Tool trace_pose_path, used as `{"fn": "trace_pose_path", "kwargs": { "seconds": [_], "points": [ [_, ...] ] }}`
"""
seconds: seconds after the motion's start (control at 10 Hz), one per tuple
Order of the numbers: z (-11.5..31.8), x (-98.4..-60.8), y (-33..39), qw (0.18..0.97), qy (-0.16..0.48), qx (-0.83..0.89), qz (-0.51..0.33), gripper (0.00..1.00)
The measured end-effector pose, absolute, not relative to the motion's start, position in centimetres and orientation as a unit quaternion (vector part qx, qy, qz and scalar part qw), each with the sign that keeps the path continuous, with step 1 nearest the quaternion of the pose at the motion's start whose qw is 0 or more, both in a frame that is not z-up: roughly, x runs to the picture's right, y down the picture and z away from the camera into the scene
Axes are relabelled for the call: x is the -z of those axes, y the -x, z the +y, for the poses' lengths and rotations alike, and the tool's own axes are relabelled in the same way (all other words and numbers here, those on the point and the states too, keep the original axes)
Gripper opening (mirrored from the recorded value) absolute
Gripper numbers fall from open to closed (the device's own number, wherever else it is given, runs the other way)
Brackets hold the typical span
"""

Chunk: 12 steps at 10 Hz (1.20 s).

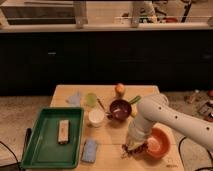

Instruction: Place grapes in table surface

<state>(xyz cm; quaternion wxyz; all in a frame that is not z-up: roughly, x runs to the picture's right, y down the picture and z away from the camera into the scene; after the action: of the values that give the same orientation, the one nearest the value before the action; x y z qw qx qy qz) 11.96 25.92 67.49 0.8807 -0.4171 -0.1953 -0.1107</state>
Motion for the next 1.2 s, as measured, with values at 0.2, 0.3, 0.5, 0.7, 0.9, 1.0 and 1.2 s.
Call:
{"fn": "trace_pose_path", "kwargs": {
  "seconds": [0.2,0.3,0.5,0.7,0.9,1.0,1.2],
  "points": [
    [25.70,-67.52,-11.80,0.880,0.419,0.106,-0.195,0.32],
    [25.63,-67.58,-11.66,0.880,0.420,0.105,-0.195,0.35],
    [25.51,-67.66,-11.37,0.879,0.421,0.104,-0.196,0.37],
    [25.47,-67.78,-11.36,0.879,0.424,0.098,-0.196,0.47],
    [25.30,-67.99,-11.09,0.878,0.425,0.097,-0.197,0.47],
    [25.23,-68.07,-10.97,0.878,0.425,0.096,-0.197,0.47],
    [25.15,-68.20,-10.99,0.878,0.426,0.091,-0.197,0.58]
  ]
}}
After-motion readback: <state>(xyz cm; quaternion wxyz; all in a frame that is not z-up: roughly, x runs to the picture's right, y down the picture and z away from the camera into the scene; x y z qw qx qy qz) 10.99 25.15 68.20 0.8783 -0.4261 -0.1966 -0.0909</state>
